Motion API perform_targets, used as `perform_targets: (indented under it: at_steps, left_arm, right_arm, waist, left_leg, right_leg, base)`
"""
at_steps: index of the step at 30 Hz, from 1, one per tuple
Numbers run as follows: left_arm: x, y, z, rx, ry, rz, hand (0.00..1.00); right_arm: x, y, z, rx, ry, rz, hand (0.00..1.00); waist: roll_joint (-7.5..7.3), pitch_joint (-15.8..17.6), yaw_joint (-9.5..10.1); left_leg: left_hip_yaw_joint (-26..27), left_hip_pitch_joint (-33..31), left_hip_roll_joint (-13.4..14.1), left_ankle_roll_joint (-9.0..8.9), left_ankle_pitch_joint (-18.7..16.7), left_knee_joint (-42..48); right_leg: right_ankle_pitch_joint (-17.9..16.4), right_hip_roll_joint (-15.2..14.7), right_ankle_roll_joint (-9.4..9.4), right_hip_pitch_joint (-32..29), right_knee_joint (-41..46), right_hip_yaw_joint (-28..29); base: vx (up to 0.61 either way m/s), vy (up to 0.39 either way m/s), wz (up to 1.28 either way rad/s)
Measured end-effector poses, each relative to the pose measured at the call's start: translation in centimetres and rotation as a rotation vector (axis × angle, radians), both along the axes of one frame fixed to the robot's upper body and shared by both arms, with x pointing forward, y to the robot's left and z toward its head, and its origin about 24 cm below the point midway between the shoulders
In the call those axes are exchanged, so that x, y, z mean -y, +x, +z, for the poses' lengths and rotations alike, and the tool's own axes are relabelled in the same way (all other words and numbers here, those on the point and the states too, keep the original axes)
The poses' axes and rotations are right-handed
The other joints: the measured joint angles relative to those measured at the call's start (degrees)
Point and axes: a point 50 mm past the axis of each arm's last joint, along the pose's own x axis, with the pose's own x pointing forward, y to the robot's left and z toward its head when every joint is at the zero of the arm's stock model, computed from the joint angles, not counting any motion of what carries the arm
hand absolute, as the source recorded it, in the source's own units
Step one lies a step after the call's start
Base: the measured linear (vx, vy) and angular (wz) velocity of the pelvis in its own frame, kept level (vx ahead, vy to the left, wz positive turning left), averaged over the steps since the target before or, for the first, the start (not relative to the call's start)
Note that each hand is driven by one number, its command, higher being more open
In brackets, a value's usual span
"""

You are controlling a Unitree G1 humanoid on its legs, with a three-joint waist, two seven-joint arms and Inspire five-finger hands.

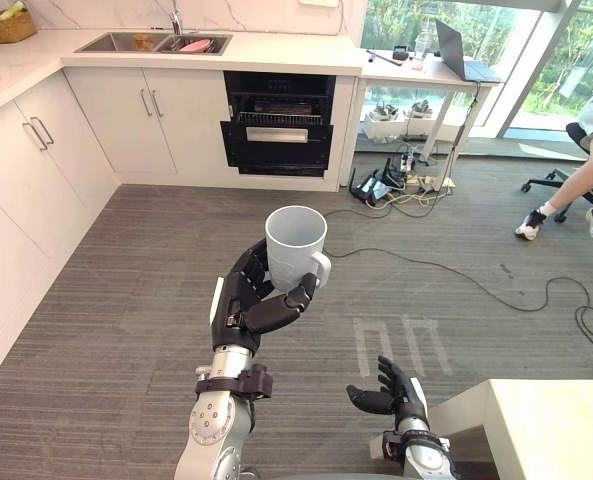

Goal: Walk over to the sink, pick up the cup, carry it to the dishwasher, place the cup inside the dishwasher, then close the dishwasher door

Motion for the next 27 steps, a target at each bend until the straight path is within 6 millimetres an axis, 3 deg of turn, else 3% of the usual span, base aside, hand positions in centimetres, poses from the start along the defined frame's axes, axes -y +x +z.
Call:
perform_targets:
  at_steps: [7,9,13,17,24,25,27]
  left_arm:
    - [0.1,0.1,0.1,0.004,-0.002,-0.003,0.30]
    - [0.3,0.2,0.1,0.002,-0.008,-0.007,0.30]
    - [0.8,0.8,-0.8,-0.044,-0.020,0.007,0.30]
    - [0.5,0.8,-1.9,-0.112,-0.011,0.045,0.30]
    - [-1.6,0.9,-2.0,-0.125,0.004,0.150,0.30]
    - [-1.8,0.9,-2.0,-0.127,0.006,0.163,0.30]
    - [-1.7,0.9,-2.0,-0.125,0.006,0.161,0.30]
  right_arm:
    - [0.0,-0.2,0.1,0.002,-0.001,-0.007,0.90]
    - [0.3,-0.2,0.3,0.013,-0.011,-0.040,0.90]
    - [1.3,0.1,1.1,0.056,-0.032,-0.118,0.90]
    - [2.1,0.6,1.5,0.076,-0.047,-0.180,0.90]
    - [3.1,2.7,2.5,0.133,-0.076,-0.210,0.90]
    - [3.4,3.1,2.7,0.145,-0.082,-0.214,0.90]
    - [4.1,3.0,2.8,0.146,-0.097,-0.245,0.90]
  waist:
    - [-0.02,0.0,-0.48]
    - [-0.10,0.1,-1.66]
    - [-0.11,0.0,-1.69]
    - [-0.14,-0.1,-1.62]
    - [0.25,1.2,-1.21]
    - [0.56,1.9,-0.85]
    - [0.49,2.5,-0.62]
  left_leg:
    - [1.6,0.7,0.4,-0.11,-0.1,-0.4]
    - [1.5,0.8,0.5,-0.13,-0.1,-0.4]
    - [1.1,1.0,0.8,-0.27,0.0,-0.4]
    - [-1.2,0.6,0.4,-0.70,1.2,-1.9]
    - [-9.3,-6.2,-0.5,-0.77,2.0,2.5]
    - [-8.7,-7.4,-0.4,-0.96,0.5,3.2]
    - [0.8,-9.6,2.3,-0.38,-2.6,6.5]
  right_leg:
    - [0.2,0.0,0.00,-0.4,-0.8,0.9]
    - [0.2,0.0,0.02,0.1,-1.1,0.3]
    - [0.2,0.1,0.03,0.9,-1.7,-0.9]
    - [0.2,0.0,0.02,1.7,-1.8,-2.9]
    - [-0.2,-0.7,-0.49,1.8,-1.6,-11.6]
    - [-0.2,-1.0,-0.54,2.1,-1.6,-13.4]
    - [-0.4,-2.5,-0.24,2.2,-1.9,-17.1]
  base:
    - [0.00,0.000,-0.11]
    - [0.02,-0.012,0.08]
    - [0.01,-0.028,0.10]
    - [0.01,-0.035,0.28]
    - [-0.05,-0.015,0.67]
    - [-0.14,0.020,0.66]
    - [-0.10,0.060,0.97]
